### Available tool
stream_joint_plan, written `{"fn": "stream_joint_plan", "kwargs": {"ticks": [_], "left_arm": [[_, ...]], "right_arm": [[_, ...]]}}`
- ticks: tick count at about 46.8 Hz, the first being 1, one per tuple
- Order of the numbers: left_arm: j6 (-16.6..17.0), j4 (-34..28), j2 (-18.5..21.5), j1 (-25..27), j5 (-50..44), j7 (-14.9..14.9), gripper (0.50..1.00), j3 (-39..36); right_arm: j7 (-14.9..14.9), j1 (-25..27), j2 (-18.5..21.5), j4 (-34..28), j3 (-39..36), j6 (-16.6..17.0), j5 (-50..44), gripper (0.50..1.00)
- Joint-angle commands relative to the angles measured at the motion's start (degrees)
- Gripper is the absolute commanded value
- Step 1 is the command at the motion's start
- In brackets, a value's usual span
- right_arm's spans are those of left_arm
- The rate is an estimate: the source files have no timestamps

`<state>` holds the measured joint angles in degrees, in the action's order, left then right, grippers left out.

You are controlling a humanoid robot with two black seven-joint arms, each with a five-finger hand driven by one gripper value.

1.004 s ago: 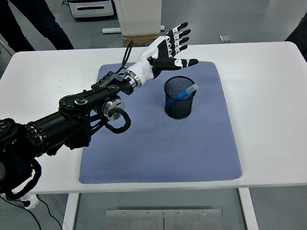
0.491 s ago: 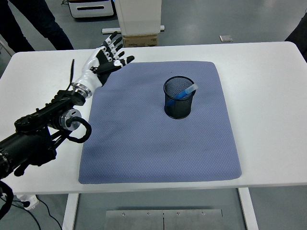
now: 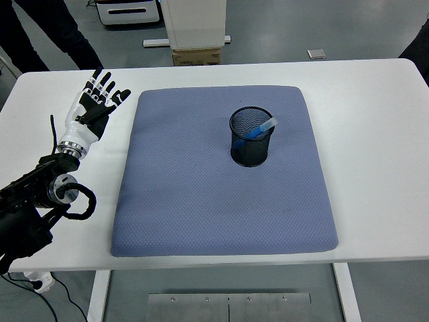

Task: Left hand places marker in pen holder

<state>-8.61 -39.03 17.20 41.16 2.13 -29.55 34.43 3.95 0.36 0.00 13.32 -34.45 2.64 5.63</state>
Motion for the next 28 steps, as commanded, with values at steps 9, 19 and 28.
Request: {"fn": "stream_joint_plan", "kwargs": {"ticks": [9,19,28], "left_arm": [[0.0,-0.1,1.9,0.1,0.0,0.0,1.0,0.2],[0.0,-0.1,1.9,0.0,0.0,0.0,1.0,0.1],[0.0,-0.1,1.8,0.1,0.0,0.0,1.0,0.2]], "right_arm": [[0.0,0.0,0.0,0.0,-0.2,0.2,0.0,1.0],[-0.3,-0.4,0.0,0.7,-0.1,-0.1,0.1,1.0],[-0.3,-0.4,0.0,0.7,-0.1,0.1,0.0,1.0]]}}
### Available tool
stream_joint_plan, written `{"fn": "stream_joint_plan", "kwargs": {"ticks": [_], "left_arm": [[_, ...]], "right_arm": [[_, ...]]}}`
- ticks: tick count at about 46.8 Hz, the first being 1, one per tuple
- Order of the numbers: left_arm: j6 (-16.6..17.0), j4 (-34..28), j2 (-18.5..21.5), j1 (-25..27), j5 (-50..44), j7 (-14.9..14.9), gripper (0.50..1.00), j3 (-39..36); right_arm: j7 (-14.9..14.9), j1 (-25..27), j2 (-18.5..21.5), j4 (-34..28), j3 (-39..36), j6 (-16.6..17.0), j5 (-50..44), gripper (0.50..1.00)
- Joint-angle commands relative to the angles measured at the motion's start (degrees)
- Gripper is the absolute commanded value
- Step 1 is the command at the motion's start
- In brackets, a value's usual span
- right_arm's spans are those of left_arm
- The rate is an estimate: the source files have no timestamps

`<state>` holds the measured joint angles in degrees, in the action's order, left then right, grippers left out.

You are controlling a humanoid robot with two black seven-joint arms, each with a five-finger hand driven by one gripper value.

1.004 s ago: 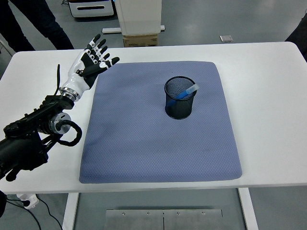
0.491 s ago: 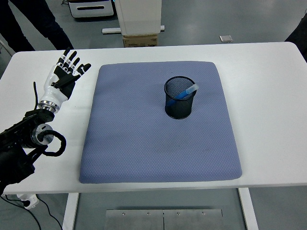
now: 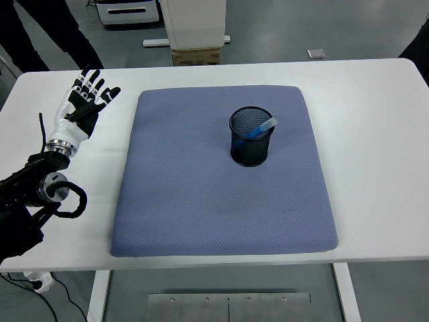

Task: Left hand places marker in pen holder

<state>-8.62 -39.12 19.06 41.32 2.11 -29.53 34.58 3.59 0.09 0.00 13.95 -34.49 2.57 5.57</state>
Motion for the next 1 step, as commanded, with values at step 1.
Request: {"fn": "stream_joint_plan", "kwargs": {"ticks": [1], "left_arm": [[0.0,0.0,-0.1,0.0,0.0,0.0,1.0,0.0]], "right_arm": [[0.0,-0.3,0.0,0.0,0.0,0.2,0.1,1.0]]}}
